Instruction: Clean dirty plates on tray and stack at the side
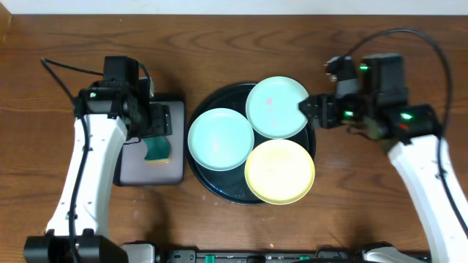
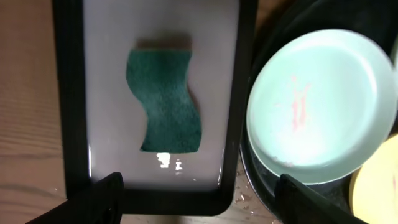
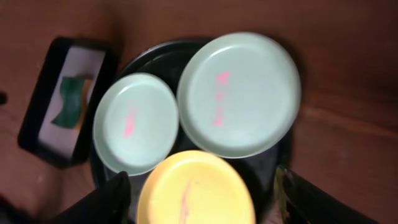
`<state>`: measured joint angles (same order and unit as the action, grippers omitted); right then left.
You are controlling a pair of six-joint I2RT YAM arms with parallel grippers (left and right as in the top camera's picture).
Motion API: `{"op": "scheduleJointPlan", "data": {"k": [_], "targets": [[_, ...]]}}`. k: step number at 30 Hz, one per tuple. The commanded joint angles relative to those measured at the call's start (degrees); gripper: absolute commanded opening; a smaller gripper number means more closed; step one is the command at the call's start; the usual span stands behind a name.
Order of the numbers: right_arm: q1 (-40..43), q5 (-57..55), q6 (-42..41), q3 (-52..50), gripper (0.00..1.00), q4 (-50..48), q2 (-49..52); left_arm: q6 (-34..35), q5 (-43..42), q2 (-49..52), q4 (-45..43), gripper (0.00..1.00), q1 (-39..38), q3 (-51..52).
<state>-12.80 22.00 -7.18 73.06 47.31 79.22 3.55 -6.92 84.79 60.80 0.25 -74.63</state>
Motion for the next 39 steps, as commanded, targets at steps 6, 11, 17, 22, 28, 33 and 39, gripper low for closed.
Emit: {"op": "scheduleJointPlan", "data": {"k": [6,11,17,22,28,33,39], "targets": [[-10.4,-8.6,-18.0,2.5,0.58,-2.9,10.2,8.0,10.1,-3.1,4.1,0.78,0.0,-6.3],[-15.8,-12.0,-23.9,2.6,0.47,-5.7,17.2,8.0,12.0,-3.6,4.9,0.78,0.0,-6.3],[-20.0,-14.7,-27.5,2.6,0.44,-8.9,24.0,8.2,13.0,-3.6,5.1,0.78,0.0,-6.2],[-22.2,-15.5,-28.2,2.6,0.37,-11.5,28.4,8.2,13.6,-3.6,5.2,0.78,0.0,-6.2],[-23.5,-16.6,-28.2,2.6,0.33,-12.3,31.6,8.2,13.6,-3.6,5.2,0.78,0.0,-6.2],[-24.5,-17.7,-28.9,2.6,0.22,-12.4,33.8,8.2,13.6,-3.6,5.1,0.78,0.0,-6.2],[-25.0,-17.7,-29.2,2.6,0.12,-13.3,35.6,8.1,13.6,-3.4,5.1,0.78,0.0,-6.1]]}}
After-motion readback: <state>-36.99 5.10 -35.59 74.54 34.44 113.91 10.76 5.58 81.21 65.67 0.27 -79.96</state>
